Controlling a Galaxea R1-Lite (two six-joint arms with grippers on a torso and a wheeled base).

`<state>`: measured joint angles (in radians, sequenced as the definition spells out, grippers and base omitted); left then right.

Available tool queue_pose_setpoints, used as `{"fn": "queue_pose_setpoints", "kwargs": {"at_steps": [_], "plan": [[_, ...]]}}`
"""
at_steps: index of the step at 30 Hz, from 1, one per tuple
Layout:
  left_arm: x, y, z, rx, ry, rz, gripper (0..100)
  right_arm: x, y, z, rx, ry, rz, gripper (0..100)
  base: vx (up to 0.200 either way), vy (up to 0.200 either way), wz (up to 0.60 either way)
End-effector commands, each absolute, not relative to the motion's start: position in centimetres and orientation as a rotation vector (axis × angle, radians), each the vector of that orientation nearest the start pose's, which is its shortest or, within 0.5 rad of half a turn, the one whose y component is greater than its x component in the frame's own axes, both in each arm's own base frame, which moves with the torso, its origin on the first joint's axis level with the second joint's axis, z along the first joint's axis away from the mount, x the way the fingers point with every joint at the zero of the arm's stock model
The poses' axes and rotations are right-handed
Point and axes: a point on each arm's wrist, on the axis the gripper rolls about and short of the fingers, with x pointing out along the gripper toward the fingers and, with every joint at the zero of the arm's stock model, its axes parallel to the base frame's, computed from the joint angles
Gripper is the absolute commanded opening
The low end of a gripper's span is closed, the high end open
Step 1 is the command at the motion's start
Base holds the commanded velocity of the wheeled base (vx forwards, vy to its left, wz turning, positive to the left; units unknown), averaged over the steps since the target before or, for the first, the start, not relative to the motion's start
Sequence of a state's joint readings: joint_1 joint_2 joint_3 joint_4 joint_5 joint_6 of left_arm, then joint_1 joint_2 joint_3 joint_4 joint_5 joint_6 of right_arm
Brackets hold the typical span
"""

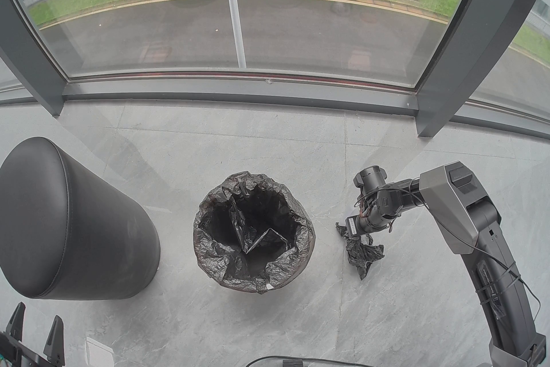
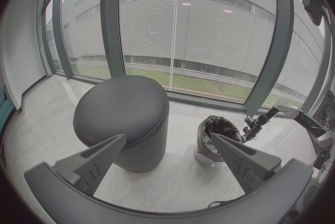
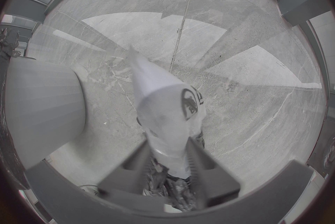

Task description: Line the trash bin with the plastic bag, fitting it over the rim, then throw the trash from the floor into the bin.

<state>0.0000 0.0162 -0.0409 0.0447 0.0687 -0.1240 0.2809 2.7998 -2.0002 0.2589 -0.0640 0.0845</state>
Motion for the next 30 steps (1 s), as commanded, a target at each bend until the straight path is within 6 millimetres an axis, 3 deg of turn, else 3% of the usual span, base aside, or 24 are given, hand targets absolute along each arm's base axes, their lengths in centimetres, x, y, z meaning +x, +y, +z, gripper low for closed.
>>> {"fn": "queue_pose_setpoints", "kwargs": {"at_steps": [1, 13, 17, 20, 26, 28, 29, 30], "plan": [[-2.6, 0.2, 8.2, -0.124, 0.0, 0.069, 100, 48.9, 14.0, -6.4, -0.107, 1.054, 0.152, 0, 0.0, 0.0, 0.0], [-2.6, 0.2, 8.2, -0.126, 0.002, 0.069, 100, 48.9, 14.1, -5.7, -0.086, 1.043, 0.141, 0, 0.0, 0.0, 0.0], [-2.6, 0.2, 8.2, -0.132, -0.002, 0.072, 100, 49.1, 14.2, -3.2, -0.069, 0.993, 0.096, 0, 0.0, 0.0, 0.0], [-2.6, 0.2, 8.2, -0.138, 0.0, 0.072, 100, 49.2, 14.1, 0.1, -0.037, 0.933, 0.086, 0, 0.0, 0.0, 0.0], [-2.6, 0.2, 8.2, -0.135, -0.002, 0.074, 100, 48.6, 13.6, 8.7, 0.023, 0.768, 0.098, 0, 0.0, 0.0, 0.0], [-2.6, 0.2, 8.2, -0.132, -0.002, 0.072, 100, 48.4, 13.5, 9.8, 0.028, 0.748, 0.099, 0, 0.0, 0.0, 0.0], [-2.6, 0.2, 8.2, -0.126, -0.001, 0.069, 100, 47.9, 13.2, 12.5, 0.039, 0.695, 0.102, 0, 0.0, 0.0, 0.0], [-2.6, 0.2, 8.2, -0.124, -0.001, 0.069, 100, 47.6, 13.2, 13.6, 0.045, 0.673, 0.106, 0, 0.0, 0.0, 0.0]]}}
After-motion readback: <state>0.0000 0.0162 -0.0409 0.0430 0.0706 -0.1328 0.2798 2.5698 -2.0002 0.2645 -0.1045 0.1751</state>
